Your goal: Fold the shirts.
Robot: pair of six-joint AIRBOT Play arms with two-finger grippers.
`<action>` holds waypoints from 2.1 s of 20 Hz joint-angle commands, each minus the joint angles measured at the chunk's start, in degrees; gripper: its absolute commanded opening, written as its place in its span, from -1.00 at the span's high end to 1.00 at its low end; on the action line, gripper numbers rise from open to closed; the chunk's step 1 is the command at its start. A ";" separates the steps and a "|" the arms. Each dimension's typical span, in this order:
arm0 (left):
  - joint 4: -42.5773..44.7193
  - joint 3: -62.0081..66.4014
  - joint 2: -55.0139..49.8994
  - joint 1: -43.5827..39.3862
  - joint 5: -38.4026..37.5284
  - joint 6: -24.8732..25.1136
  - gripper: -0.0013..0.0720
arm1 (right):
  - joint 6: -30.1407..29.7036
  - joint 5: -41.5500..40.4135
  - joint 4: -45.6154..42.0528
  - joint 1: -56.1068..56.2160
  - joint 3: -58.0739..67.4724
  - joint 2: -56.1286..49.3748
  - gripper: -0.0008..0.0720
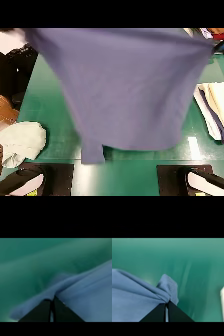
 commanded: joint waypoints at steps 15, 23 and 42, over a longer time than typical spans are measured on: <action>-6.56 -9.86 -31.58 0.04 30.16 1.01 -0.34 | 0.26 -23.28 2.62 0.24 -8.28 -24.76 0.46; -6.25 -3.78 -29.66 8.00 0.26 0.44 -0.38 | -4.13 -11.34 3.82 -0.85 -4.85 -19.56 0.03; -23.65 -65.53 -0.42 12.00 15.65 7.28 -0.39 | -5.90 -9.92 4.02 -10.05 -40.44 15.85 0.03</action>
